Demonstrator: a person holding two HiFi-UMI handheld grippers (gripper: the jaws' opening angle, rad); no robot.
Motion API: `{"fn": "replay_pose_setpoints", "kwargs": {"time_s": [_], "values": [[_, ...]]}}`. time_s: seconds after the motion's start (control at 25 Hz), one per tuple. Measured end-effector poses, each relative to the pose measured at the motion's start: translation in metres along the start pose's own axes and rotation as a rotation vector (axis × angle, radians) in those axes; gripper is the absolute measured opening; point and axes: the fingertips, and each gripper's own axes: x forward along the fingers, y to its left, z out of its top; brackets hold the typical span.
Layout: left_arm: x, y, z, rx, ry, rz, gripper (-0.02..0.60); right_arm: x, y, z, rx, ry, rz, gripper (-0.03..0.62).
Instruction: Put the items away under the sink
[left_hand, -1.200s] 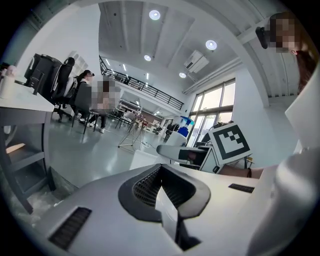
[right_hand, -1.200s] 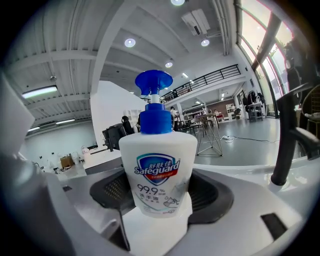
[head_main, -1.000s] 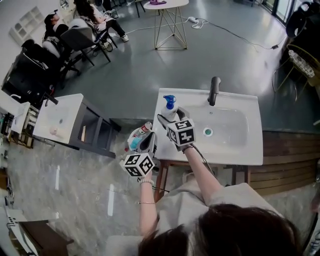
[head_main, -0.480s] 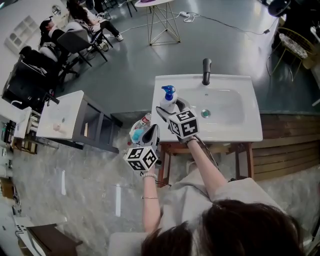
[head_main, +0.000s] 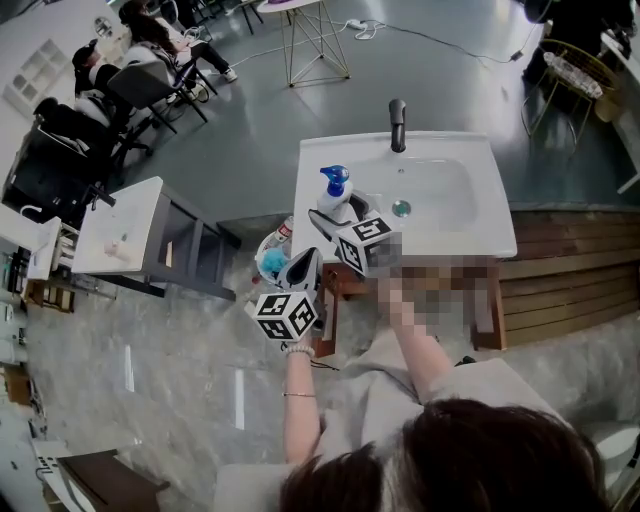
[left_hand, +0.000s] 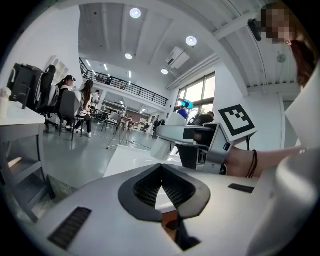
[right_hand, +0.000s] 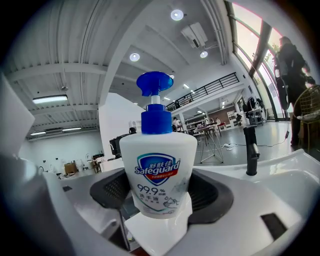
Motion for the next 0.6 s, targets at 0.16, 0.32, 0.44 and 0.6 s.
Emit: {"fn": "replay_pose_setpoints", "kwargs": {"time_s": [0.16, 0.32, 0.44, 0.6], "values": [[-0.003, -0.003, 0.002, 0.036, 0.004, 0.020, 0.000, -0.009, 0.001, -0.002, -0.011, -0.001, 0.016, 0.357], [-0.005, -0.005, 0.003, 0.038, -0.009, 0.046, 0.000, -0.021, 0.004, -0.009, -0.025, 0.010, 0.039, 0.357], [-0.001, -0.014, -0.002, 0.036, -0.004, 0.066, 0.000, -0.038, 0.004, -0.017, -0.018, 0.023, 0.061, 0.357], [0.004, -0.031, -0.013, 0.020, 0.013, 0.111, 0.000, -0.061, -0.002, -0.023, -0.025, 0.047, 0.081, 0.357]]}}
